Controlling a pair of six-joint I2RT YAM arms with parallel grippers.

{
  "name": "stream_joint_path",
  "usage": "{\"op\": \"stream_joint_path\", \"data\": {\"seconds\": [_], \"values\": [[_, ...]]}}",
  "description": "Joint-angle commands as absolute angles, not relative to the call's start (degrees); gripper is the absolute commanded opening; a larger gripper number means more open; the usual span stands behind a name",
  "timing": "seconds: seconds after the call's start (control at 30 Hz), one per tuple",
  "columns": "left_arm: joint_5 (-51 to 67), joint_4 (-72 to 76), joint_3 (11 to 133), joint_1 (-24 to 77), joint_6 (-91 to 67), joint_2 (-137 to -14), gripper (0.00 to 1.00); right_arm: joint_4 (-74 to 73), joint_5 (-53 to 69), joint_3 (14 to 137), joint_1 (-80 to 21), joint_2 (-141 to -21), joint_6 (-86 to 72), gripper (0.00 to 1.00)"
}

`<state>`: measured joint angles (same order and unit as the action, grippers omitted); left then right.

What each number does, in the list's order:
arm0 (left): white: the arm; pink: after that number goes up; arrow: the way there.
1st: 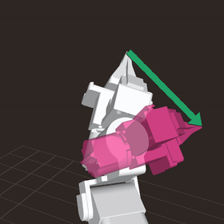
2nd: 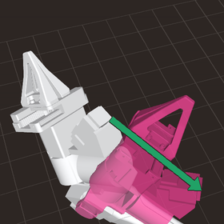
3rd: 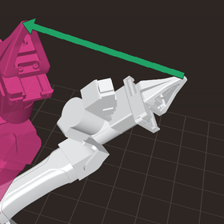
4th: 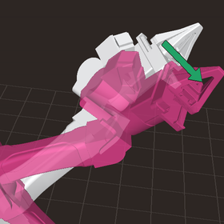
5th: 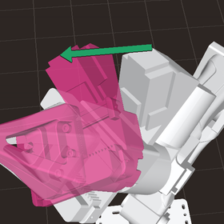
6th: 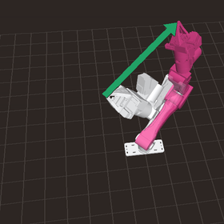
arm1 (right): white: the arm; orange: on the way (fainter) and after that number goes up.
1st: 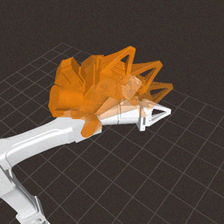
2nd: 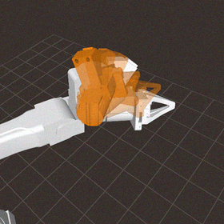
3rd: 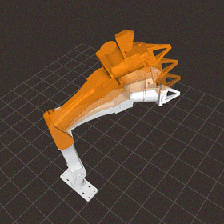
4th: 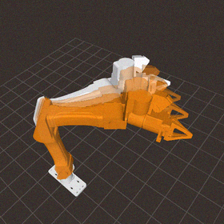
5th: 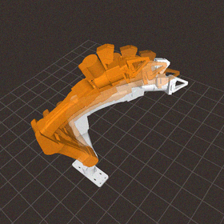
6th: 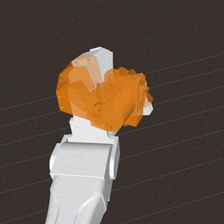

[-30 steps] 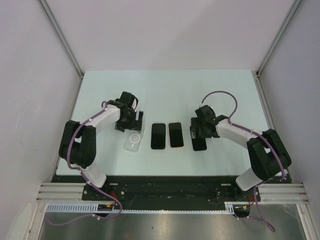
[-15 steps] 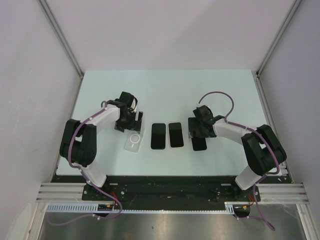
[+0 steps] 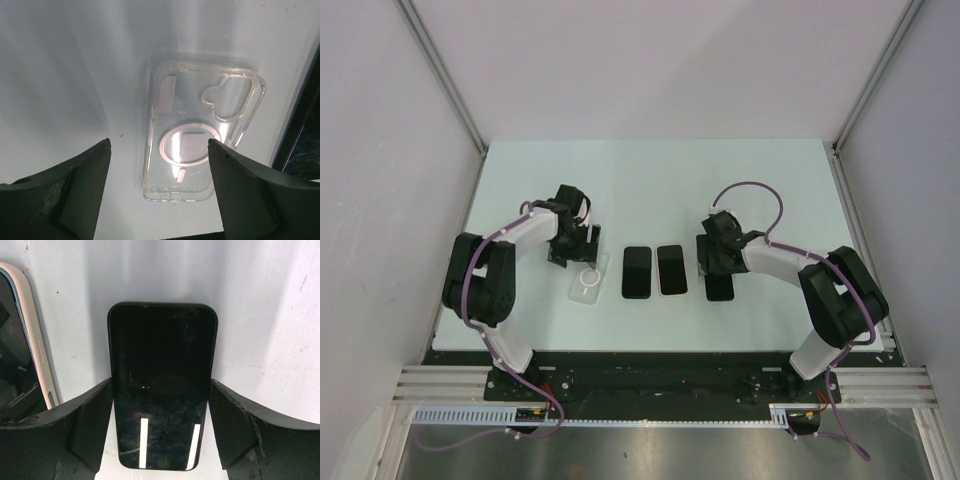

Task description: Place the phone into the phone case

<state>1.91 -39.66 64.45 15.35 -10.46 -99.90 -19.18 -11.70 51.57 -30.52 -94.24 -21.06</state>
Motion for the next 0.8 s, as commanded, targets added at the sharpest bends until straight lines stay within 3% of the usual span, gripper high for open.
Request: {"op": "stream_joint_path", "data": {"seconds": [0.0, 0.23, 0.33, 0.37, 0.4, 0.47, 0.5, 0.57, 0.6, 0.63, 0.77], "values": [[2.4, -39.5, 64.3, 15.1, -8.6, -100.1, 0.81, -20.1, -11.4, 51.6, -30.6, -96.3, -20.8, 0.74], [2.5, -39.6, 64.9, 14.9, -8.4, -102.0, 0.73, -21.6, -10.7, 51.5, -29.4, -94.7, -20.5, 0.62], [2.7, -39.7, 64.6, 14.8, -8.4, -102.0, 0.65, -22.3, -9.7, 51.6, -28.7, -93.3, -20.5, 0.57], [2.8, -39.6, 64.4, 14.8, -8.4, -101.8, 0.6, -22.5, -9.4, 51.5, -28.4, -92.9, -20.2, 0.55], [3.0, -39.6, 64.3, 14.8, -8.4, -101.6, 0.48, -22.8, -9.3, 51.5, -28.2, -92.6, -20.1, 0.54], [3.7, -39.5, 63.9, 14.9, -8.5, -101.3, 0.35, -23.2, -8.8, 51.5, -27.3, -91.9, -19.7, 0.51], [4.0, -39.4, 63.6, 14.9, -8.5, -100.6, 0.23, -23.6, -8.8, 51.5, -27.1, -91.8, -19.5, 0.5], [5.4, -39.2, 62.9, 14.9, -8.7, -99.6, 0.14, -24.1, -8.5, 51.5, -25.5, -91.1, -18.6, 0.49], [6.1, -38.9, 62.5, 14.9, -8.9, -98.5, 0.04, -24.6, -8.3, 51.6, -25.0, -90.8, -18.4, 0.49], [7.1, -38.8, 62.3, 15.0, -9.0, -97.8, 0.0, -24.8, -7.7, 51.5, -24.1, -90.4, -18.2, 0.48], [10.4, -38.7, 62.1, 15.6, -10.3, -94.9, 0.0, -25.1, -4.9, 51.6, -20.0, -88.2, -17.5, 0.46]]}}
